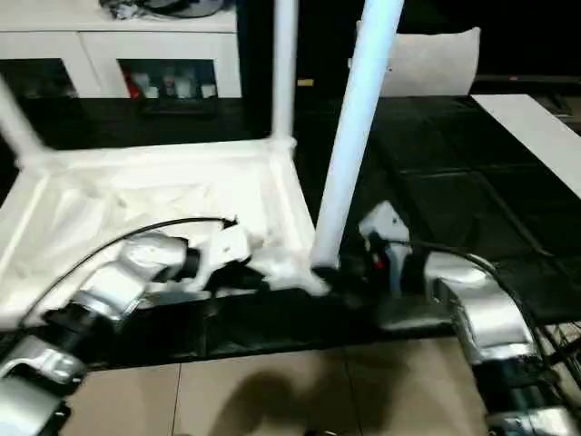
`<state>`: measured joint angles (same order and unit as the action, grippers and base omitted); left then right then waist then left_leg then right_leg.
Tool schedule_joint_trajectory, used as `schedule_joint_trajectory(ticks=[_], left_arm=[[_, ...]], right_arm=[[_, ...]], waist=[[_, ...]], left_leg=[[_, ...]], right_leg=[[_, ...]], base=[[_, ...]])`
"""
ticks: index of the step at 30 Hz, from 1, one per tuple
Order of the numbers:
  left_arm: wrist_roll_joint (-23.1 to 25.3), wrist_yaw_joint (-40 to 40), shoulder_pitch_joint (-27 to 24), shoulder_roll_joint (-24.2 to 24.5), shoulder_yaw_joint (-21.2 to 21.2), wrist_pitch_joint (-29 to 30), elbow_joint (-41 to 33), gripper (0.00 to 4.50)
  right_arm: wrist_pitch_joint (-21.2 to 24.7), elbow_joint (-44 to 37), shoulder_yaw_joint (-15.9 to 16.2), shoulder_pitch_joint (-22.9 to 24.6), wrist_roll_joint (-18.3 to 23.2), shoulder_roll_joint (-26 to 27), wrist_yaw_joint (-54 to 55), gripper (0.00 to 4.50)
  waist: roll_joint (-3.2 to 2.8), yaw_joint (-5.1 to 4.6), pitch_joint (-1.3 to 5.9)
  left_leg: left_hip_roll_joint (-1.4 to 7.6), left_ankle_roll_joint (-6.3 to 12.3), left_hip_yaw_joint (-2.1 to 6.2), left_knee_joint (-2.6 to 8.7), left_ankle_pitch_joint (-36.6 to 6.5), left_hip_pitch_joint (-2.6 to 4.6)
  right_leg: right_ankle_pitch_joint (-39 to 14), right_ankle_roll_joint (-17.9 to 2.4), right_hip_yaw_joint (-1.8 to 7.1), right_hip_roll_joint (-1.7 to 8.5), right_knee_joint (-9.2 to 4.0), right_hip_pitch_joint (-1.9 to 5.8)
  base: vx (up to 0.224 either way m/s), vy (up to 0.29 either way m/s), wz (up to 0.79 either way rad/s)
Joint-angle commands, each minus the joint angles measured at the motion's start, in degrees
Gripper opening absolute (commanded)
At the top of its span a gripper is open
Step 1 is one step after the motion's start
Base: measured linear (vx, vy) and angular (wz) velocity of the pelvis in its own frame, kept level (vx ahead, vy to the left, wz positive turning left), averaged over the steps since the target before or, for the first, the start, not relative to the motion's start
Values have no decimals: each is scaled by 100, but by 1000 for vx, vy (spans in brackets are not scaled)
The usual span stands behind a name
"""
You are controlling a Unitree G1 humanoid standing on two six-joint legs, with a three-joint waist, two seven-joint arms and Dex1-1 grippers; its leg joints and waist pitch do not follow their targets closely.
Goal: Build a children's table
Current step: Rotate leg to tighten
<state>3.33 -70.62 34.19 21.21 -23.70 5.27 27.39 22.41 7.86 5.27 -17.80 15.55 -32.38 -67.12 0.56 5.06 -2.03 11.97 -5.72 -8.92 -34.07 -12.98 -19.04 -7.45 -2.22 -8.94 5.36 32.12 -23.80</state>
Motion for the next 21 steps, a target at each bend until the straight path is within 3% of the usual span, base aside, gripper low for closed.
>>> schedule_joint_trajectory(ticks=[1, 3, 4, 5, 12, 18, 21], left_arm=[[41, -522, 104, 88, -334, -348, -47, 0], [43, -636, 104, 136, -377, -404, -59, 0], [33, -779, 94, 183, -423, -448, -78, 0], [42, -862, 95, 211, -453, -515, -65, 0], [66, -930, 81, 257, -454, -638, -1, 0], [-29, -979, 2, 239, -395, -558, -53, 0], [-199, -920, -100, 164, -269, -99, -254, 0]], right_arm=[[-41, -81, 196, -49, 255, -175, -630, 317], [-26, -90, 245, -55, 295, -224, -771, 294], [11, -112, 311, -53, 333, -258, -936, 294], [38, -125, 366, -52, 355, -279, -1070, 284], [137, -153, 485, 19, 443, -258, -1280, 215], [296, -254, 497, 100, 635, -237, -1402, 201], [544, -452, 385, 193, 865, -136, -1314, 199]], waist=[[42, 12, 365], [40, 43, 361], [77, 46, 361], [56, 73, 357], [82, 141, 356], [101, 137, 366], [98, 134, 364]], left_leg=[[142, 630, -43, 367, -453, -65], [156, 631, -48, 367, -438, -64], [161, 630, -52, 367, -431, -69], [159, 585, -55, 369, -455, -67], [148, 464, -56, 373, -494, -58], [141, 461, -58, 369, -416, -70], [147, 462, -61, 369, -403, -71]], right_leg=[[-1910, -660, 347, 345, -316, 424], [-1842, -711, 349, 341, -302, 422], [-1847, -707, 351, 343, -299, 424], [-1935, -702, 352, 355, -300, 424], [-2214, -525, 345, 354, -332, 416], [-2102, -513, 347, 347, -317, 423], [-2064, -546, 346, 348, -311, 425]], base=[[0, 0, 0], [0, 0, 0], [0, 0, 0], [0, 0, 0], [0, 0, 0], [0, 0, 0], [0, 0, 0]])
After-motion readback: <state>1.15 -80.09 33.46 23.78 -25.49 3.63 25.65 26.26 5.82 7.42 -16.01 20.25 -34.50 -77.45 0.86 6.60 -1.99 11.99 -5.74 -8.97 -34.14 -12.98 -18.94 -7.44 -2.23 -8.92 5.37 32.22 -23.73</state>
